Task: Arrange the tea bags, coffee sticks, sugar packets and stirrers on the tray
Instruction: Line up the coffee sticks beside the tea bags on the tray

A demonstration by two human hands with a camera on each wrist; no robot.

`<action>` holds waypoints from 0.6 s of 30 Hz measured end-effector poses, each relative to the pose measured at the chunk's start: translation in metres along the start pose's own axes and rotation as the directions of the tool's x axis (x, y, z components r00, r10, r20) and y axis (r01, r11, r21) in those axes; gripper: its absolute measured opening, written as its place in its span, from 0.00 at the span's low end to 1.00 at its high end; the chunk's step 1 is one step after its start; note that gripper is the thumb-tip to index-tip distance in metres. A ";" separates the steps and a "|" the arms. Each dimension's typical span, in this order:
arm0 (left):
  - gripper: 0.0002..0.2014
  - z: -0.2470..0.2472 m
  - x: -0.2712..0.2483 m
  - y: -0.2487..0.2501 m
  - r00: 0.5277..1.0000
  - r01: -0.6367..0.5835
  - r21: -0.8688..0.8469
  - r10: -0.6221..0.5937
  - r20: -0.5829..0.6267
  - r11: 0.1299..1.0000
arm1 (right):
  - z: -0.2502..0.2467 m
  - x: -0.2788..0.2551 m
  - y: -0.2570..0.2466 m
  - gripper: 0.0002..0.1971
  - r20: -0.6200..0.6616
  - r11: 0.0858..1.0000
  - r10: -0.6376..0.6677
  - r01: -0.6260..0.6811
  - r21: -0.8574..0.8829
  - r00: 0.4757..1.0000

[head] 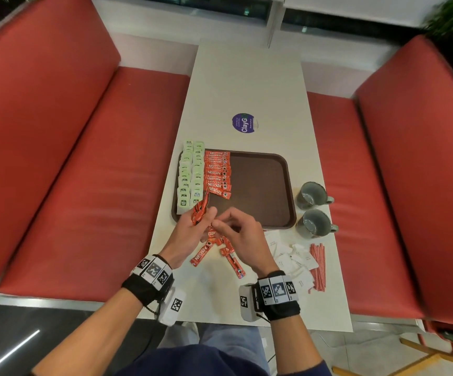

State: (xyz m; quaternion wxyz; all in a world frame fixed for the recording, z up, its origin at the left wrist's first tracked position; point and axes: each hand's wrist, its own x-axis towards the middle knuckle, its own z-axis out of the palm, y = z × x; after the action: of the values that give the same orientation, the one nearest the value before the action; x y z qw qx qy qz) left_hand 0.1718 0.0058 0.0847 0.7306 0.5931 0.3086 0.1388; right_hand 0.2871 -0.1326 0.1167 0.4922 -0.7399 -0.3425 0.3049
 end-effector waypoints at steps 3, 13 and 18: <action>0.16 0.000 0.005 -0.001 1.000 0.011 -0.022 -0.011 -0.021 1.000 | -0.005 0.002 0.004 0.07 -0.026 0.989 0.067 -0.063 0.136 0.997; 0.24 0.002 0.020 0.001 0.998 0.025 -0.071 -0.029 -0.059 0.997 | -0.023 0.022 0.015 0.11 -0.023 0.889 0.257 -0.227 0.398 0.966; 0.12 -0.018 0.031 -0.002 0.988 -0.017 -0.095 0.002 -0.152 0.995 | -0.044 0.044 0.033 0.03 -0.056 0.940 0.311 -0.298 0.168 0.949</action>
State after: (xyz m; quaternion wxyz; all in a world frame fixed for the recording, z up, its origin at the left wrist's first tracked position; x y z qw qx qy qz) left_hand 0.1841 0.0368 0.0722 0.7320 0.5465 0.3534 0.2017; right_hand 0.3540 -0.1294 0.0957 0.5096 -0.7546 -0.1785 0.3728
